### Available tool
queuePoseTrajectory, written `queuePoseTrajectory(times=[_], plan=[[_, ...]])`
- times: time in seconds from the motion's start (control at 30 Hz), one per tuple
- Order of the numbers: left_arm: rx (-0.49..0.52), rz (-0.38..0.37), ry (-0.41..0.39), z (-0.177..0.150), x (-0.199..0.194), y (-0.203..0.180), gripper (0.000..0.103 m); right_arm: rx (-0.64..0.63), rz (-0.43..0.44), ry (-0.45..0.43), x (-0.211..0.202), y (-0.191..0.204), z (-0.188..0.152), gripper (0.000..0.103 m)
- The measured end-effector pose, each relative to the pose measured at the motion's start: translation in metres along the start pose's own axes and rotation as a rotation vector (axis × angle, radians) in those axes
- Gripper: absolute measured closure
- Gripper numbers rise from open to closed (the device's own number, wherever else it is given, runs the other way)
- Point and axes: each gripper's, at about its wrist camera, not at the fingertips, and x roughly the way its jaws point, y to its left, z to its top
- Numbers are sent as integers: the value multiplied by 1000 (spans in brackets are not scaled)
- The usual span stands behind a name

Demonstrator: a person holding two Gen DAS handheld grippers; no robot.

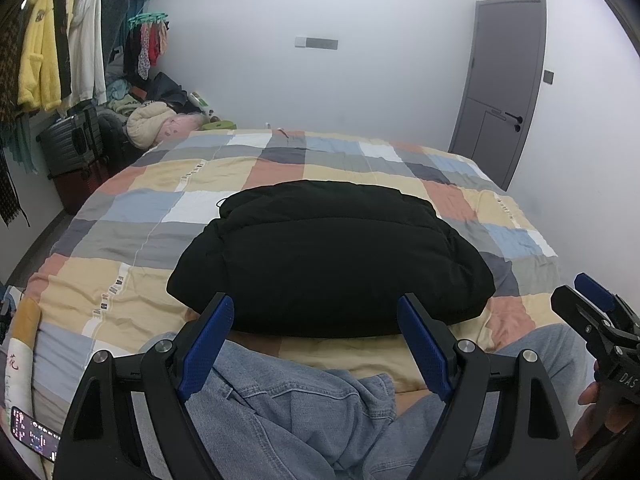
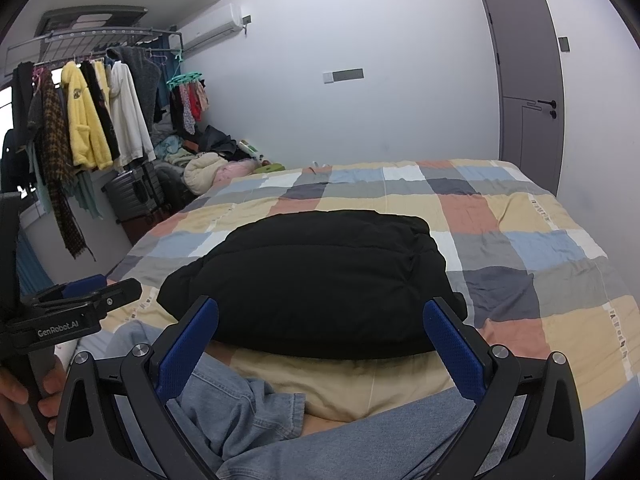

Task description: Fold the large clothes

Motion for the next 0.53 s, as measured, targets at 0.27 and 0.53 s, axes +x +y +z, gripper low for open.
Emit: queuePoseTrajectory(times=[0.27,0.53], plan=[[-5,-4,1,0,0,-1,19,-4,-1,-2,1,2,-1,0],[-15,-6,-2,0,-2,2,19,-4,-4,-2,1,4,-3,0]])
